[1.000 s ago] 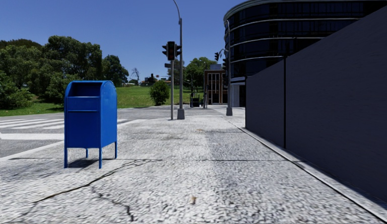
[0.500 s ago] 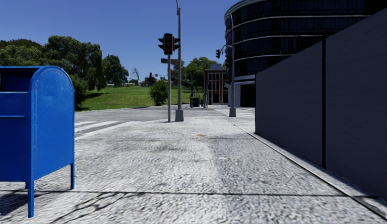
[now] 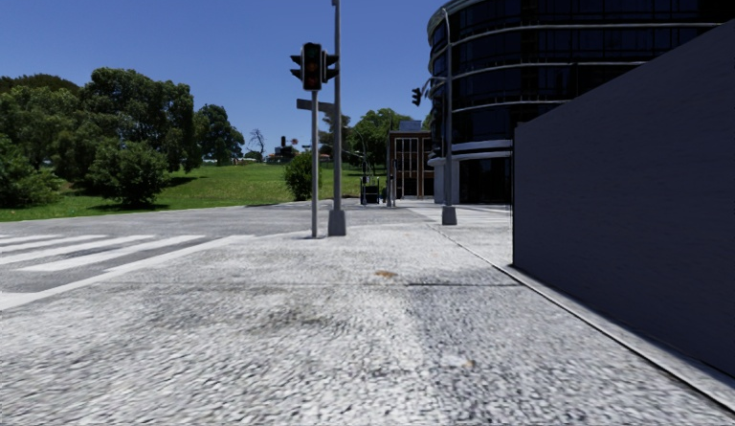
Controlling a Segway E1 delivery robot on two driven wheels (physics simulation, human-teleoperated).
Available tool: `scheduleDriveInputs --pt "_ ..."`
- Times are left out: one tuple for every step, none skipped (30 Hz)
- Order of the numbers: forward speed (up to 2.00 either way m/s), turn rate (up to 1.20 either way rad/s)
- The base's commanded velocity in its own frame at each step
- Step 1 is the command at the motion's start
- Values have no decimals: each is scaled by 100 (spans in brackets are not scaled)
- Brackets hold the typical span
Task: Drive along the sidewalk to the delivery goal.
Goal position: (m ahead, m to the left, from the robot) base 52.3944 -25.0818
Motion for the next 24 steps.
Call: scheduleDriveInputs --pt "200 0" --pt "200 0" --pt "200 0" --pt "200 0" --pt "200 0" --pt "200 0" --pt "200 0" --pt "200 0" --pt "200 0" --pt "200 0" --pt "200 0" --pt "200 0" --pt "200 0" --pt "200 0" --pt "200 0" --pt "200 0" --pt "200 0" --pt "200 0" --pt "200 0" --pt "200 0" --pt "200 0" --pt "200 0" --pt "200 0" --pt "200 0"
